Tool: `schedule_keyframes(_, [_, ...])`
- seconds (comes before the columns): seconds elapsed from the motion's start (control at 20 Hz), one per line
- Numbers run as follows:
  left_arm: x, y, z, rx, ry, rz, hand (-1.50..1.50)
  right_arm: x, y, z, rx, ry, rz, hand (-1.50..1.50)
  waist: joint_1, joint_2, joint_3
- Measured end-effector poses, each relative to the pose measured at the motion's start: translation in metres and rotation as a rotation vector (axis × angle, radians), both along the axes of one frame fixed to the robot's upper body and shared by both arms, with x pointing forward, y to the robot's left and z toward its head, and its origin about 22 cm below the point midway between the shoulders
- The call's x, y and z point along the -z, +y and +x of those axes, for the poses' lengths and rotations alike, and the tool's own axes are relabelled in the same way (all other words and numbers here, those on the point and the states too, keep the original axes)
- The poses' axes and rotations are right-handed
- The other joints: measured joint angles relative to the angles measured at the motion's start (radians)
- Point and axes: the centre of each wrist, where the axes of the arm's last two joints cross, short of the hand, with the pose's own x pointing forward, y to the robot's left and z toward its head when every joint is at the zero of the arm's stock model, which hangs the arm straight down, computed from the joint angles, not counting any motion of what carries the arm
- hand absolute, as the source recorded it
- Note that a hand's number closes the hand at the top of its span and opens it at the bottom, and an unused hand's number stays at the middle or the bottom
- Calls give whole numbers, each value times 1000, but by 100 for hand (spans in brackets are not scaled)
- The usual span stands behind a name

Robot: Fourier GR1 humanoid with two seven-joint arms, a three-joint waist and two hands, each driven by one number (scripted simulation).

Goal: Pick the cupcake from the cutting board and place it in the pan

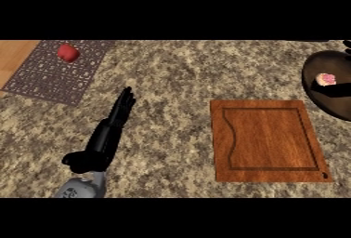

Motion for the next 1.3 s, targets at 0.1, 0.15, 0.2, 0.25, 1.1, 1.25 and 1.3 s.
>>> schedule_keyframes(0.1, [1, 3, -2, -7, 7, 8, 0, -3, -1, 1, 9, -57, 59, -150, -4, -3, 0])
schedule_keyframes(0.15, [1, 3, -1, -10, 8, 9, 0, -5, -3, 0, 11, -82, 87, -150, -8, -3, 0])
schedule_keyframes(0.2, [3, 4, -2, -14, 9, 6, 0, -6, -7, -2, 11, -99, 119, -150, -12, -5, -1])
schedule_keyframes(0.25, [1, 7, -2, -17, 13, 7, 0, -8, -14, -5, 10, -112, 148, -150, -15, -6, -1])
schedule_keyframes(1.1, [5, 15, -10, -50, 23, 6, 0, -2, -101, -90, -196, -120, 450, -150, -48, -18, -2])
schedule_keyframes(1.25, [4, 14, -7, -53, 19, 8, 0, 3, -107, -99, -196, -111, 428, -150, -51, -18, -1])
schedule_keyframes(1.3, [4, 14, -9, -54, 18, 8, 0, 3, -109, -102, -197, -107, 419, -150, -51, -19, -1])
